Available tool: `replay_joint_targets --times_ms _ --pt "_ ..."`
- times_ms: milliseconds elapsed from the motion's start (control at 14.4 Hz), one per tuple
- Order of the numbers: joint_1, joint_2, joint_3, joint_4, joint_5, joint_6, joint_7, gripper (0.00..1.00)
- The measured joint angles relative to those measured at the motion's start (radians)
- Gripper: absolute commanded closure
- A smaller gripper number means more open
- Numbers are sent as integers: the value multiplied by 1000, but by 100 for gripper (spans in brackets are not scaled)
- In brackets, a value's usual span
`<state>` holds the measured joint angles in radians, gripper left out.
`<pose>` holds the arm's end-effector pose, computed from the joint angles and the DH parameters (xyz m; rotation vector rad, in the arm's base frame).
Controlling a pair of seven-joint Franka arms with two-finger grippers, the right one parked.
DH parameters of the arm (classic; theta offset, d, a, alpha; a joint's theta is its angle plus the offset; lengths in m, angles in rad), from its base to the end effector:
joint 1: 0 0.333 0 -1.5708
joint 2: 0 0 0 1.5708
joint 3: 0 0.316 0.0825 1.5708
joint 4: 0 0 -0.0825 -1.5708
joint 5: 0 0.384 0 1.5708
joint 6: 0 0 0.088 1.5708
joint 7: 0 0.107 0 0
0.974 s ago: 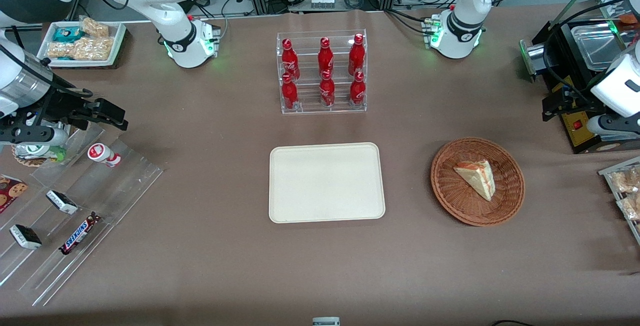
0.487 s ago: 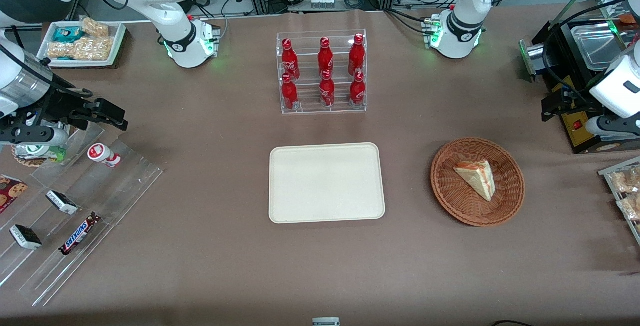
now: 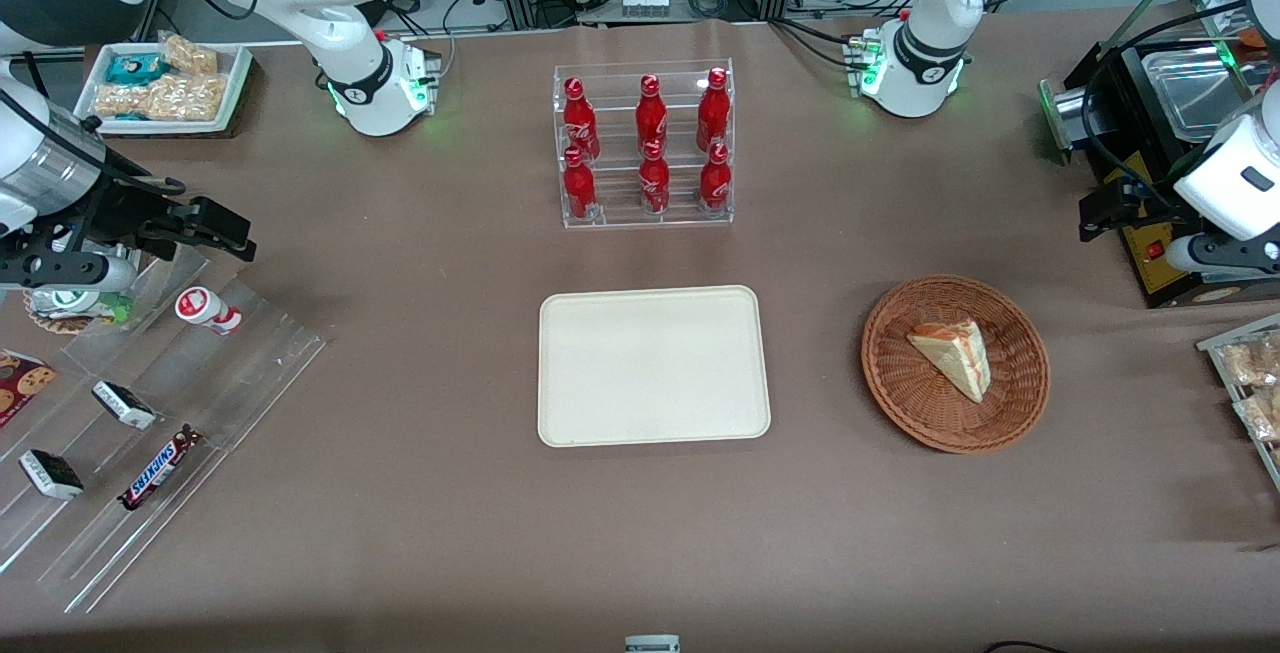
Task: Place sandwich from basket to tray
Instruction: 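Move the left gripper over the sandwich in the wicker basket and lower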
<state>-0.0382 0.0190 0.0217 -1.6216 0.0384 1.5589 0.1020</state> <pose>0.5563 -0.0051 0.5892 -3.0981 0.1855 0.1293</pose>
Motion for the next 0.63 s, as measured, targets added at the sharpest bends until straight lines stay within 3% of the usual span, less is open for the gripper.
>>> replay_joint_targets --times_ms 348,626 --pt "0 32 1 -102 0 76 -1 0" --pt "2 68 5 -333 1 403 -40 0"
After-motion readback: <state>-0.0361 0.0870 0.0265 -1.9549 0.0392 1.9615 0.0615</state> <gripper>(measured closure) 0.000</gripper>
